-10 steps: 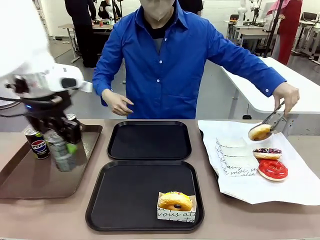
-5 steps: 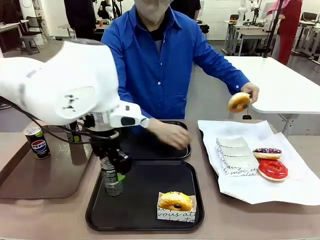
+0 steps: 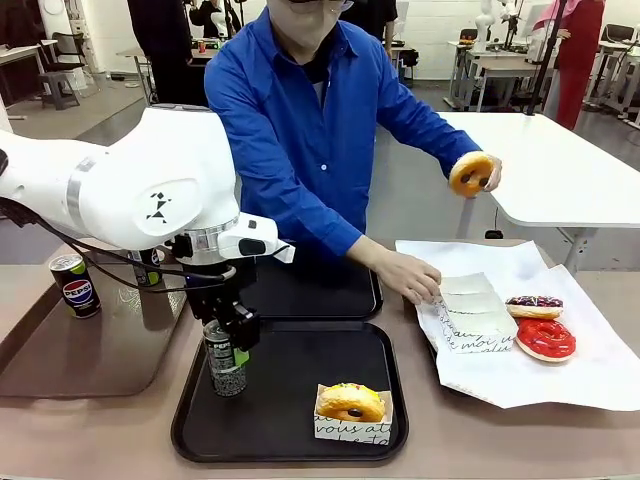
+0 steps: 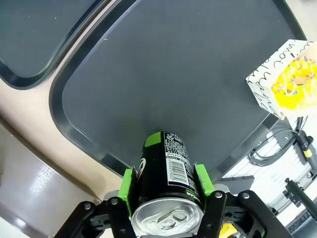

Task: Set up donuts and drinks on trays.
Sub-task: Pick up one Pepsi coke and place it on the Flat Tray.

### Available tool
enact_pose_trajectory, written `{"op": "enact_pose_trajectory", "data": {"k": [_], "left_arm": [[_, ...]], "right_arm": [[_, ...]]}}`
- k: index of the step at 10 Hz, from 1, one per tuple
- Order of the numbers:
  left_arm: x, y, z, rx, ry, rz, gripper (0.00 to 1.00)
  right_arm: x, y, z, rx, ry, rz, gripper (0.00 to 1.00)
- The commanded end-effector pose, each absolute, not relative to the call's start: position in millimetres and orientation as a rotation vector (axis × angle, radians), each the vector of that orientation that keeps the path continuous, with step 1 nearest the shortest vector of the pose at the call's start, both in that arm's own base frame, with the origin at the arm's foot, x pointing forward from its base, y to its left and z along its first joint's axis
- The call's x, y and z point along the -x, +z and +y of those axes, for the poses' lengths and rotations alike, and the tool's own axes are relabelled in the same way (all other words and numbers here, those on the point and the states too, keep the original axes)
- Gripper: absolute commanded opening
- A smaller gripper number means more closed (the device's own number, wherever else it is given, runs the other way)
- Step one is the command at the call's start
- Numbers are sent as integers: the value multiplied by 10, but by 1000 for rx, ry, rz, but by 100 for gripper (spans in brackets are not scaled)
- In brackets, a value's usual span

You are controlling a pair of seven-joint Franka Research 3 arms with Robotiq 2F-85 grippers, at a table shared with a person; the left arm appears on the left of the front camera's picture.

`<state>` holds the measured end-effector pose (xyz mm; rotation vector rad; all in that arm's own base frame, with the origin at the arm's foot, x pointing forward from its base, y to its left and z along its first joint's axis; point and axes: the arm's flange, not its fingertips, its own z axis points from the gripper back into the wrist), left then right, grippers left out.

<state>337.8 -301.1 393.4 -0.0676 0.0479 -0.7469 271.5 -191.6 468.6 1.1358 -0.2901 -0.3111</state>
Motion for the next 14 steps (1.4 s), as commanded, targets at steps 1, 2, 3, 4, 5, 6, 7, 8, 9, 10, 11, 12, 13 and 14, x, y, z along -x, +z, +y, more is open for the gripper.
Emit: {"op": "enact_pose_trajectory", "data": {"k": [1, 2, 3, 4, 5, 6, 7, 8, 9, 10, 11, 12, 13, 14], "left_arm": [[-3339, 3982, -3063, 62, -741, 36, 58], [-3339, 3982, -3063, 62, -741, 36, 58], [-3339, 3982, -3063, 62, -741, 36, 58], [-3339, 3982, -3063, 62, -741, 36, 58], [-3351, 3934, -3045, 65, -755, 48, 58], [-3397, 3955, -3052, 98, -789, 8, 58], [-3461, 3966, -3073, 120, -780, -6, 58], [-3501, 3970, -3094, 119, -766, -16, 58], [-3541, 3963, -3135, 117, -753, -38, 58], [-3619, 3951, -3181, 118, -758, -55, 58], [-3723, 3942, -3211, 133, -765, -55, 58], [-3802, 3892, -3244, 125, -765, -54, 58], [-3866, 3837, -3289, 114, -762, -42, 58], [-3901, 3765, -3323, 105, -757, -37, 58]], "right_arm": [[-2716, 4693, -1919, -1149, -312, -299, 100], [-2716, 4693, -1919, -1149, -312, -299, 100], [-2716, 4693, -1919, -1149, -312, -299, 100], [-2716, 4693, -1919, -1149, -312, -299, 100], [-2716, 4693, -1919, -1149, -312, -299, 100], [-2716, 4693, -1919, -1149, -312, -299, 100], [-2716, 4693, -1919, -1149, -312, -299, 100], [-2716, 4693, -1919, -1149, -312, -299, 100], [-2716, 4693, -1919, -1149, -312, -299, 100], [-2716, 4693, -1919, -1149, -312, -299, 100], [-2716, 4693, -1919, -1149, -312, -299, 100], [-2716, 4693, -1919, -1149, -312, -299, 100], [-2716, 4693, -1919, -1149, -312, -299, 100], [-2716, 4693, -1919, -1149, -312, -299, 100]]}}
